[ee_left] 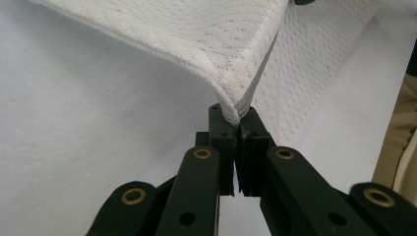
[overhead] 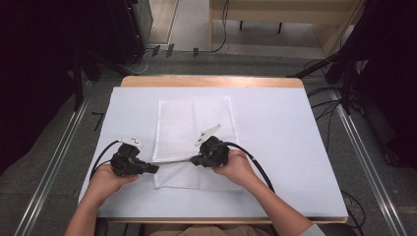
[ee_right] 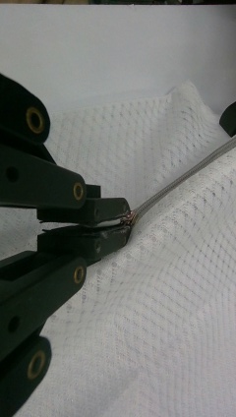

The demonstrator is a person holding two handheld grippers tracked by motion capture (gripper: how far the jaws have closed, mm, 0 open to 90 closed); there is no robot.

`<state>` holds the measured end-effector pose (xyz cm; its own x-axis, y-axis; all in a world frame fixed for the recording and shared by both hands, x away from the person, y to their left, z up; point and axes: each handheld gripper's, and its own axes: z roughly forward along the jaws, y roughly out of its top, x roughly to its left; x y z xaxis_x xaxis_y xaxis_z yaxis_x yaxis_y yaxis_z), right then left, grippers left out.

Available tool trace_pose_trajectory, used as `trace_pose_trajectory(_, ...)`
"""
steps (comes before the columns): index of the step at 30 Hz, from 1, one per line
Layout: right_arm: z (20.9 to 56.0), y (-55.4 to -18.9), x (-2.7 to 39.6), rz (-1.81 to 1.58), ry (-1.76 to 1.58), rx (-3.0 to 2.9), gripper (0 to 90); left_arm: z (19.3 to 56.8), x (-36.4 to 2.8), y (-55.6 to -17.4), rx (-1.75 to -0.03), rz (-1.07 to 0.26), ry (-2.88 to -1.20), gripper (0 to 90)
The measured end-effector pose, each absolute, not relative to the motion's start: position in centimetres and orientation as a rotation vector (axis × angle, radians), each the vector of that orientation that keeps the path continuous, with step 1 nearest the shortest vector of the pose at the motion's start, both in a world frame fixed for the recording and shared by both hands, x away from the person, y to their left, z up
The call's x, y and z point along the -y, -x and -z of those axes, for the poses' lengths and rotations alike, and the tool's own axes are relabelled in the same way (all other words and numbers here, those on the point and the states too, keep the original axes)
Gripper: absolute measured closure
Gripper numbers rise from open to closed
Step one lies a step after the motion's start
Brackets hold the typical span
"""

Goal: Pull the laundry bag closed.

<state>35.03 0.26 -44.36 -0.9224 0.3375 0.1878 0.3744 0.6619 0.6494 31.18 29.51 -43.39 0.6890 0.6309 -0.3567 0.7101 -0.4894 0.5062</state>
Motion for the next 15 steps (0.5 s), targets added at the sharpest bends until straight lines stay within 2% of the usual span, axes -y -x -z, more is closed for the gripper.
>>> trace_pose_trajectory(15, 44.05, -35.14, 0.61, 1.113, 0.612, 2.812, 88.3, 43.48, -29.65, -31.31, -1.03, 0.185, -2.247, 87.9)
